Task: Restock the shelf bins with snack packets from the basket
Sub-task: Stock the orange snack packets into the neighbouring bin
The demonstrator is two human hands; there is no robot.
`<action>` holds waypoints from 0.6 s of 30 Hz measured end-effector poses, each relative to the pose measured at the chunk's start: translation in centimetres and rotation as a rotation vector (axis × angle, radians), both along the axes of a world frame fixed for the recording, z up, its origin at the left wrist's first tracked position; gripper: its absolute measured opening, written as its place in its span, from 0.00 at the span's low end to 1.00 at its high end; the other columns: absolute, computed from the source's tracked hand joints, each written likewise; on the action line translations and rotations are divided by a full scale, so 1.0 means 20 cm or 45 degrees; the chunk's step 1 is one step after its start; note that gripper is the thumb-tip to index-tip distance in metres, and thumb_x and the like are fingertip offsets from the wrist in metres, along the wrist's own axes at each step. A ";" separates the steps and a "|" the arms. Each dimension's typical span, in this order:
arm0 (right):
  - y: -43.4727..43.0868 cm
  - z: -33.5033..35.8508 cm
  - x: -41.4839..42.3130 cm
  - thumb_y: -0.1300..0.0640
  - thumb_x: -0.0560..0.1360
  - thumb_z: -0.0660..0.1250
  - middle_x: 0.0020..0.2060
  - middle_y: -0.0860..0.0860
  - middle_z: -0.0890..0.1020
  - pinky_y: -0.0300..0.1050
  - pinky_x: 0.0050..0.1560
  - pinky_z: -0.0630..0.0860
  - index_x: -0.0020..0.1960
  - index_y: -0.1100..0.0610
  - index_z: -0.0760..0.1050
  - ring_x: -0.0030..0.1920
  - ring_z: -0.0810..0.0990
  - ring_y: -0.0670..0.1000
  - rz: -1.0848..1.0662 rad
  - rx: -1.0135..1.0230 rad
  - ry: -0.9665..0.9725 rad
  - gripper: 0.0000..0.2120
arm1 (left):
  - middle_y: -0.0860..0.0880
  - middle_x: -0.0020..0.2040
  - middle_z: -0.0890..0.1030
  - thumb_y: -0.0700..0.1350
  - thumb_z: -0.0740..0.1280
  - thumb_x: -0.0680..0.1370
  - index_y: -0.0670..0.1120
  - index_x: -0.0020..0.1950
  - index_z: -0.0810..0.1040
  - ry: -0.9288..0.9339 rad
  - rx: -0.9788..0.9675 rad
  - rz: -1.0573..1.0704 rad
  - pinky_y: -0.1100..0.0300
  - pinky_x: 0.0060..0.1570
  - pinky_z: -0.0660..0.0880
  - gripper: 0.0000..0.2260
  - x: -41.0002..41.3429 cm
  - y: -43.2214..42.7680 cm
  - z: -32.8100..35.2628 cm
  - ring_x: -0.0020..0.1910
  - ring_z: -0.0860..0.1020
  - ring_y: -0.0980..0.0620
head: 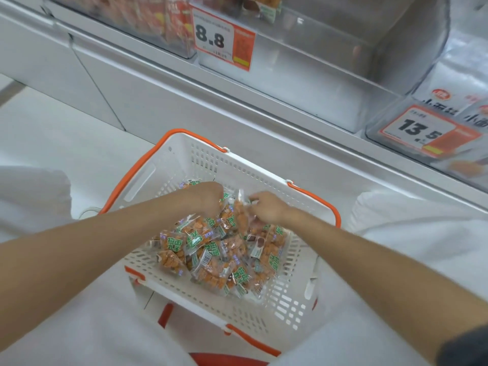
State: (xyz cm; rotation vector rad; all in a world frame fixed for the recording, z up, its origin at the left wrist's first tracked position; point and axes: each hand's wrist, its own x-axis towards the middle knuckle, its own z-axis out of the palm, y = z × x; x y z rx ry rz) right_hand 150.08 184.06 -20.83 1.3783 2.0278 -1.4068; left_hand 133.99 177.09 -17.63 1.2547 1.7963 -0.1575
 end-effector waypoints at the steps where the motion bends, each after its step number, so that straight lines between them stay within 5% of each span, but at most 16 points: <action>1: 0.03 0.10 -0.02 0.58 0.80 0.64 0.56 0.61 0.81 0.49 0.45 0.83 0.69 0.65 0.69 0.41 0.85 0.56 -0.068 -0.024 0.072 0.20 | 0.42 0.71 0.70 0.38 0.67 0.77 0.42 0.74 0.63 -0.055 0.027 0.001 0.57 0.48 0.73 0.27 0.01 0.00 0.03 0.62 0.75 0.43; 4: 0.12 0.36 -0.04 0.56 0.80 0.65 0.46 0.60 0.84 0.42 0.39 0.82 0.50 0.60 0.78 0.42 0.85 0.55 -0.371 -0.258 0.265 0.08 | 0.48 0.65 0.73 0.48 0.76 0.72 0.45 0.73 0.61 -0.280 0.277 0.087 0.55 0.57 0.75 0.35 0.04 -0.01 0.14 0.61 0.75 0.48; 7: 0.17 0.54 -0.05 0.50 0.79 0.65 0.41 0.56 0.85 0.36 0.32 0.79 0.53 0.56 0.79 0.37 0.85 0.49 -0.445 -0.432 0.353 0.10 | 0.50 0.58 0.78 0.50 0.75 0.72 0.47 0.68 0.68 -0.368 0.567 0.262 0.51 0.56 0.76 0.28 0.01 0.02 0.18 0.56 0.77 0.49; 11: 0.22 0.64 -0.13 0.41 0.78 0.62 0.41 0.52 0.81 0.44 0.40 0.78 0.56 0.58 0.74 0.38 0.81 0.51 -0.192 0.213 0.289 0.20 | 0.49 0.54 0.82 0.44 0.69 0.78 0.46 0.63 0.75 -0.559 0.638 0.323 0.60 0.50 0.78 0.14 -0.06 0.05 0.26 0.53 0.81 0.52; 14: 0.25 0.67 -0.14 0.38 0.79 0.60 0.39 0.47 0.79 0.50 0.45 0.76 0.49 0.53 0.75 0.41 0.78 0.49 -0.074 0.597 0.467 0.18 | 0.52 0.47 0.81 0.42 0.62 0.82 0.48 0.58 0.72 -0.835 0.553 0.484 0.71 0.38 0.73 0.05 -0.06 0.06 0.37 0.44 0.81 0.60; 18: 0.26 0.69 -0.14 0.45 0.80 0.61 0.29 0.56 0.75 0.46 0.35 0.65 0.36 0.59 0.74 0.30 0.69 0.48 -0.044 0.785 0.618 0.21 | 0.58 0.40 0.77 0.58 0.53 0.82 0.54 0.55 0.73 -0.906 0.630 0.625 0.60 0.46 0.70 0.13 -0.05 0.07 0.43 0.37 0.78 0.63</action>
